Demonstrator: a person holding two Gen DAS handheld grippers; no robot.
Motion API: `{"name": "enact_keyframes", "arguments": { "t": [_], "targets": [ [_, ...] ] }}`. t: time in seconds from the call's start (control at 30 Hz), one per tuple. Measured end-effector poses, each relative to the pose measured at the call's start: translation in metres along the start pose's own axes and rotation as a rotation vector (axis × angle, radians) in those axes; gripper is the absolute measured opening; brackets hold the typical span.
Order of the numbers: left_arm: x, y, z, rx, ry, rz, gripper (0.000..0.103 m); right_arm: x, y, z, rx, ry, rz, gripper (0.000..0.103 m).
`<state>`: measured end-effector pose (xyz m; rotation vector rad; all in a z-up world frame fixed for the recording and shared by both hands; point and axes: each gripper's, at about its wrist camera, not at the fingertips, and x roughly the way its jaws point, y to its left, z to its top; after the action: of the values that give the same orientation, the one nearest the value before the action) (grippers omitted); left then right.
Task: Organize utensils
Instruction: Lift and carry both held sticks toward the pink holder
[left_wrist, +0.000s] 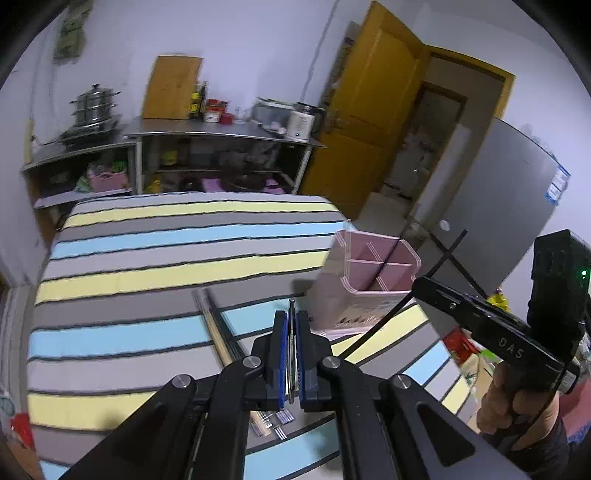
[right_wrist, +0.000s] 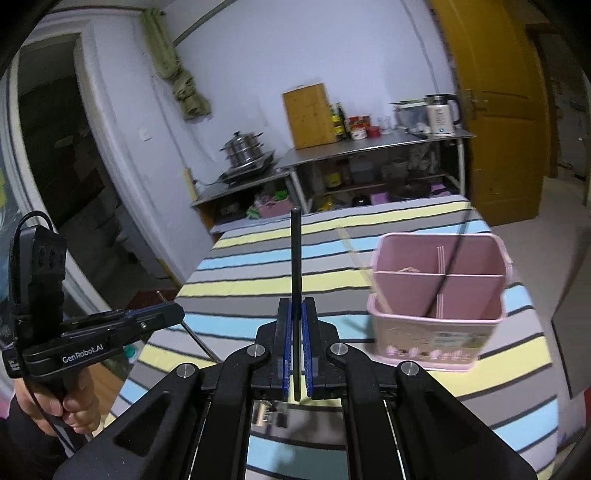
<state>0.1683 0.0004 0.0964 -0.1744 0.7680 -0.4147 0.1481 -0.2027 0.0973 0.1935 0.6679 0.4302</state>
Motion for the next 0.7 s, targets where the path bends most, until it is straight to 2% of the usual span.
{"name": "enact_keyframes", "arguments": {
  "t": [0.17,0.33,0.57,0.7],
  "targets": [
    [0.01,-0.031,0.025,0.04,-0.016,-0.064,0.004,-0.022,-0.023,0.013,0.039,-0.054,-0.046,0.005],
    [0.01,-0.058,0.054,0.072,-0.07,-0.111,0.004,-0.046,-0.036,0.036,0.04,-0.128,-0.087,0.005],
    [0.022,-0.078,0.098,0.085,-0.144,-0.137,0.004,-0.069,-0.046,0.066,0.028,-0.222,-0.127,0.005],
    [0.045,-0.082,0.105,0.083,-0.128,-0.129,0.004,-0.062,-0.054,0.073,0.035,-0.231,-0.145,0.005]
  ]
}}
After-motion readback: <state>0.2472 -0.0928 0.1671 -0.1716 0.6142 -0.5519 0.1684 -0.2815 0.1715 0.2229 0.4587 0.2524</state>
